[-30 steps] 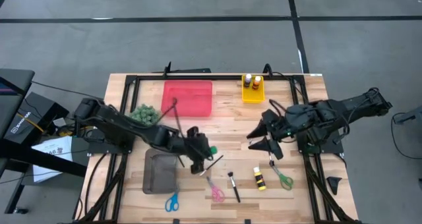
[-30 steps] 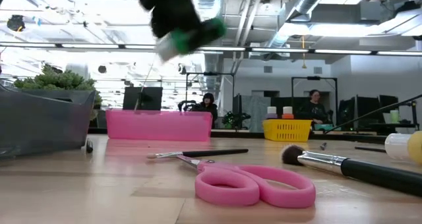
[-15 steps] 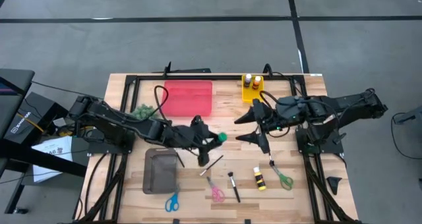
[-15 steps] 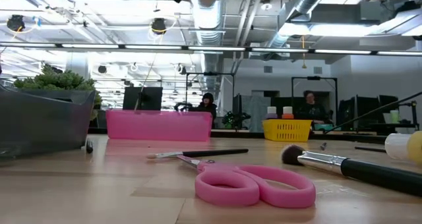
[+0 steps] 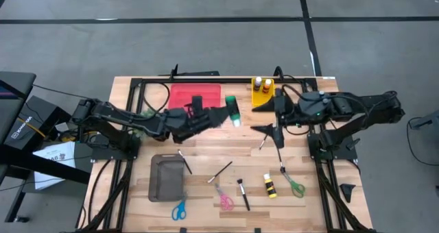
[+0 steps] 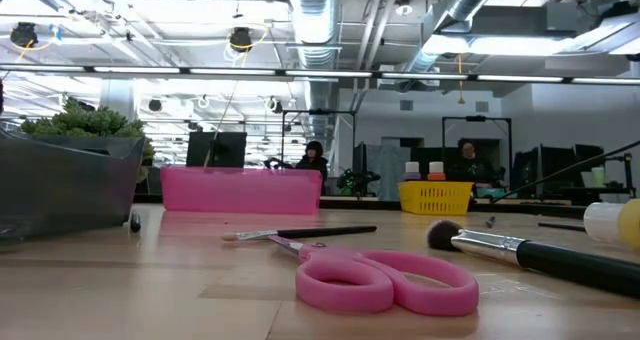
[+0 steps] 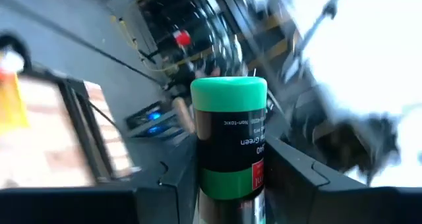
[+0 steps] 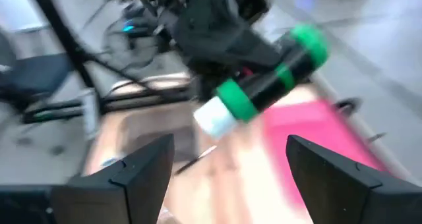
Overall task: Pick & Place Paint Supplies
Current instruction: Put the green paint bottle into the yellow bin
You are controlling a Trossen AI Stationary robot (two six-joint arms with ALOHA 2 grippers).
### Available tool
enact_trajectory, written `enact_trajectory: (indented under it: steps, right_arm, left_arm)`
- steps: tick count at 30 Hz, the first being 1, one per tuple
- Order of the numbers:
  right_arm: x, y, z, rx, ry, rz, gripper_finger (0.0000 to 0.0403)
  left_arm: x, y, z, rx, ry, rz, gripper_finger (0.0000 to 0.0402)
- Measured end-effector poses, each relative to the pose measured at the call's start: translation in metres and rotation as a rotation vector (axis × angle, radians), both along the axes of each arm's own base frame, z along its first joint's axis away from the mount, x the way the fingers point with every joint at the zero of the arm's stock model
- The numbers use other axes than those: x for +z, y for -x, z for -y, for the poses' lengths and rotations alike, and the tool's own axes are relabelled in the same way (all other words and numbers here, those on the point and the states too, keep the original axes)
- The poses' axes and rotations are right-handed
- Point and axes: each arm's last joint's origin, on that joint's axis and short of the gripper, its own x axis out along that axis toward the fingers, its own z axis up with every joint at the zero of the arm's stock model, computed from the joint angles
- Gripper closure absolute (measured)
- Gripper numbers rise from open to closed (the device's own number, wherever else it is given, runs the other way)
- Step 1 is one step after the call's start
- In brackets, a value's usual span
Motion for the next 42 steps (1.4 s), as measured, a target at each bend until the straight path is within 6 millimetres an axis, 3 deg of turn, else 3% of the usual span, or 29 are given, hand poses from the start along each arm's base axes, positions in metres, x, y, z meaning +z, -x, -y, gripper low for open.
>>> enact_trajectory:
  steps: [7,12,19,29,42]
  right_arm:
    - [0.004,-0.001,-0.007,-0.020,0.383,-0.013,0.0117]
    - [0.006,-0.004,-0.021,0.082,0.642,-0.019,0.0117]
    - [-0.001,-0.015,-0.029,0.085,0.883,-0.096,0.0117]
    - [-0.018,-0.052,-0.031,0.056,1.042,-0.171,0.0117]
    - [-0.021,-0.069,-0.012,-0.074,1.108,-0.226,0.0117]
  left_arm:
    - [-0.003,-0.001,-0.003,-0.009,0.380,0.195,0.0266]
    - [-0.003,0.000,-0.004,0.024,0.466,0.256,0.0266]
    - [-0.003,0.001,-0.006,0.084,0.523,0.310,0.0266]
    - [-0.003,0.000,-0.015,0.113,0.537,0.331,0.0266]
    - [-0.003,-0.001,-0.019,0.104,0.552,0.341,0.0266]
